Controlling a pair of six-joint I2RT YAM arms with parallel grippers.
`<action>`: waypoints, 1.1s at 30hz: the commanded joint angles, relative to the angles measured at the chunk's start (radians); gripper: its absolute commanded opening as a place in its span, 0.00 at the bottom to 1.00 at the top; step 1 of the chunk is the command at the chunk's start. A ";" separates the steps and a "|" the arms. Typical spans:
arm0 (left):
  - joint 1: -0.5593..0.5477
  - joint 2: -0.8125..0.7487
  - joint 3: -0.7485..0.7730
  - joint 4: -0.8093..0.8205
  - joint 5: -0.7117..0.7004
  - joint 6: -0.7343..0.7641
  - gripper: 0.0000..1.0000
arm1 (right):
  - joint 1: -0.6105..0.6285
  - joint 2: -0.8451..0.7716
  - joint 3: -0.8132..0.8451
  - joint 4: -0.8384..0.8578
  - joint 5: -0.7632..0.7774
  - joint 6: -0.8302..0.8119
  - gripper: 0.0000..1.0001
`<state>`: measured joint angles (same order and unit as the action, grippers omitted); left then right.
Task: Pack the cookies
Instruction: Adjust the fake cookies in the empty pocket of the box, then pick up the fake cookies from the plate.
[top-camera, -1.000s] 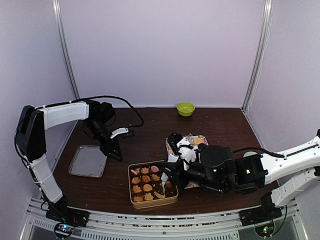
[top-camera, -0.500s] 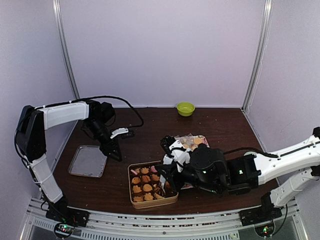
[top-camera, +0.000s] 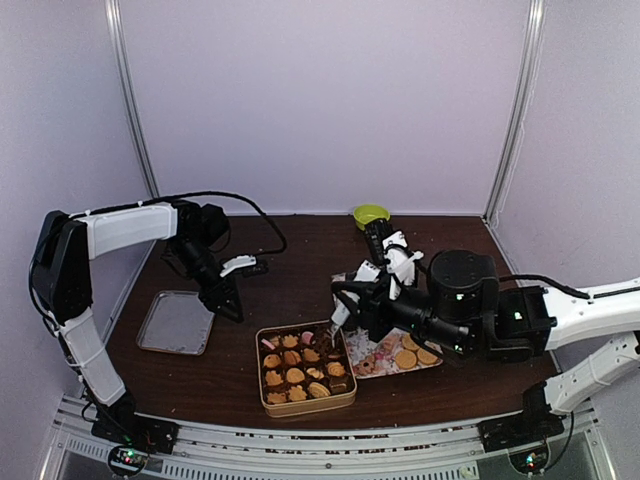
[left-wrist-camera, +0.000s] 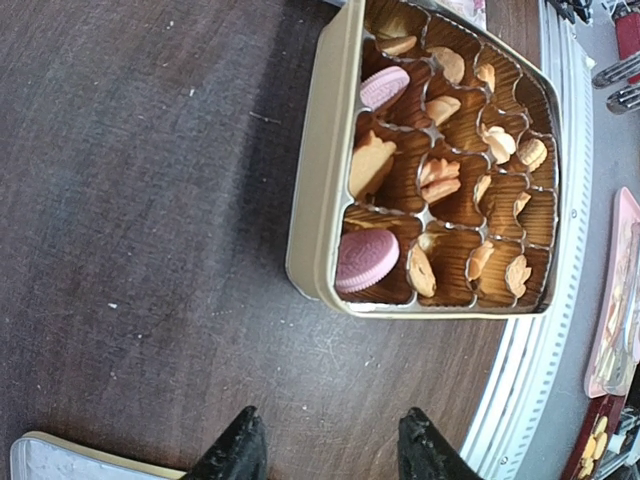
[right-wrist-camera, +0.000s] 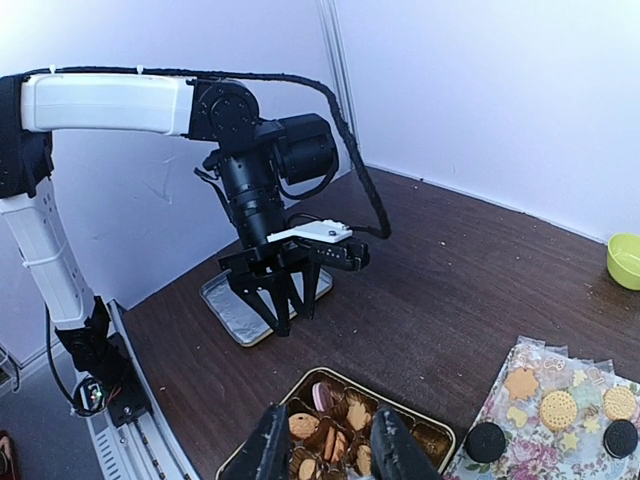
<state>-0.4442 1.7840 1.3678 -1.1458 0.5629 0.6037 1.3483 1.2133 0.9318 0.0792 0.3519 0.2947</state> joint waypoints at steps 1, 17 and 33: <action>0.028 -0.021 0.017 -0.007 0.008 0.007 0.47 | -0.045 -0.003 -0.015 0.046 0.002 -0.021 0.26; 0.098 -0.059 0.001 -0.015 -0.013 -0.011 0.56 | -0.435 0.259 0.121 0.195 -0.065 -0.160 0.36; 0.118 -0.077 -0.013 -0.007 -0.016 -0.018 0.74 | -0.513 0.514 0.249 0.286 -0.148 -0.139 0.38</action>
<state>-0.3370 1.7412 1.3632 -1.1530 0.5407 0.5911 0.8482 1.7020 1.1419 0.3088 0.2192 0.1570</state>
